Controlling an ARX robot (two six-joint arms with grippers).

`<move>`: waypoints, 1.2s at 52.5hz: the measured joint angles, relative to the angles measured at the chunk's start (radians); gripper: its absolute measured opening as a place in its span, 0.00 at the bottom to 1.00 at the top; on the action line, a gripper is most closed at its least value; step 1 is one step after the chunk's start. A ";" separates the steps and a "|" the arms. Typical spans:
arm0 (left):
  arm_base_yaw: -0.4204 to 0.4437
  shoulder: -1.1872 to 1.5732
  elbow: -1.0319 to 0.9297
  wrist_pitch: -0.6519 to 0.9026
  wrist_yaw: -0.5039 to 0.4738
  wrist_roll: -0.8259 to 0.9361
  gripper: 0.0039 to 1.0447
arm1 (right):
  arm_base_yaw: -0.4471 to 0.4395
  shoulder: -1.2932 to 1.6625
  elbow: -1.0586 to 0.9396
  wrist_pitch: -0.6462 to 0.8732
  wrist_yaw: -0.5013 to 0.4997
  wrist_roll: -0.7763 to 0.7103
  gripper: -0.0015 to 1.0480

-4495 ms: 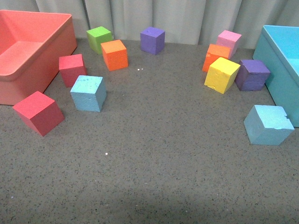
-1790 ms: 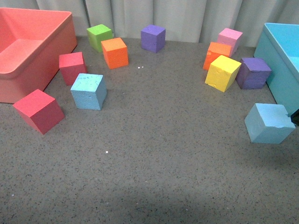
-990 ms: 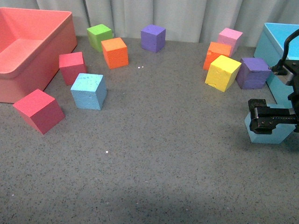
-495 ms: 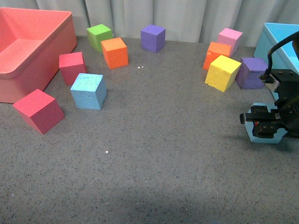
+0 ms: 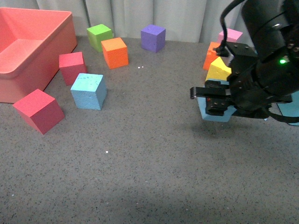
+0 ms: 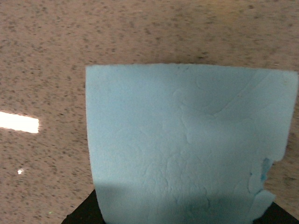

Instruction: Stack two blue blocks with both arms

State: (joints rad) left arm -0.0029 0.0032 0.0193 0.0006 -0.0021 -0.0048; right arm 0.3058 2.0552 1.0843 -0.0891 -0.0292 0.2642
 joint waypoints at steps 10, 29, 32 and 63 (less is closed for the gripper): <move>0.000 0.000 0.000 0.000 0.000 0.000 0.94 | 0.084 0.091 0.117 -0.039 -0.001 0.064 0.39; 0.000 0.000 0.000 0.000 0.000 0.000 0.94 | 0.150 0.187 0.266 -0.115 0.010 0.113 0.38; 0.000 0.000 0.000 0.000 0.000 0.000 0.94 | 0.154 0.195 0.272 -0.118 0.019 0.114 0.38; 0.000 0.000 0.000 0.000 0.000 0.000 0.94 | 0.151 0.039 0.163 0.014 0.040 0.083 0.91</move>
State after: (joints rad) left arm -0.0029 0.0032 0.0193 0.0006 -0.0021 -0.0048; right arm 0.4568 2.0941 1.2472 -0.0750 0.0105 0.3473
